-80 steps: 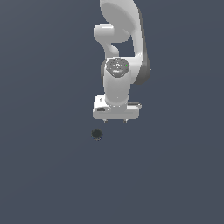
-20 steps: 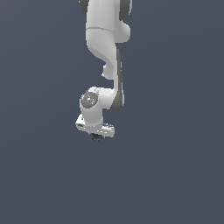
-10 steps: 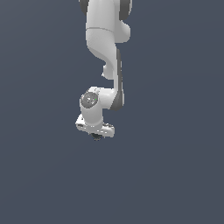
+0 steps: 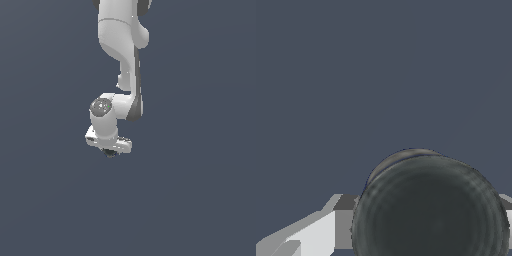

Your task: Pick up the object and move it to a goal position.

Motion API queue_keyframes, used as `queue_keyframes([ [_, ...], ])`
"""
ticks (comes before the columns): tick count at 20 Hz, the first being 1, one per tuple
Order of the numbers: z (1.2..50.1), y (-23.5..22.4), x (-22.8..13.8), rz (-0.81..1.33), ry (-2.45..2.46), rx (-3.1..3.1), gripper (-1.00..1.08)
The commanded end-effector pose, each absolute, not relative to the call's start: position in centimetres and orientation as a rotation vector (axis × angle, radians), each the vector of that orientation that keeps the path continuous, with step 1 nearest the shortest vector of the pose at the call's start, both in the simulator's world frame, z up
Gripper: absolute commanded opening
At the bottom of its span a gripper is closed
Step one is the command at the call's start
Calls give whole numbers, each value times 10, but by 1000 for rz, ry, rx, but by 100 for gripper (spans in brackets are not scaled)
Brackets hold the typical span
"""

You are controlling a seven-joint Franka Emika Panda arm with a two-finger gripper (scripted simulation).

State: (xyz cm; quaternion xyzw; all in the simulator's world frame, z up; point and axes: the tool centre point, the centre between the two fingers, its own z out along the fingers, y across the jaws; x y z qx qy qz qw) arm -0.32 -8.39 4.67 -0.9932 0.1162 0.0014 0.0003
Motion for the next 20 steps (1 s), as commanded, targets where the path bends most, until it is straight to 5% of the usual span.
queue_keyframes([
  [1,65,-83,-2,1,366,-3120,-100],
  [20,277,-71,5,1,367,-3120,-100],
])
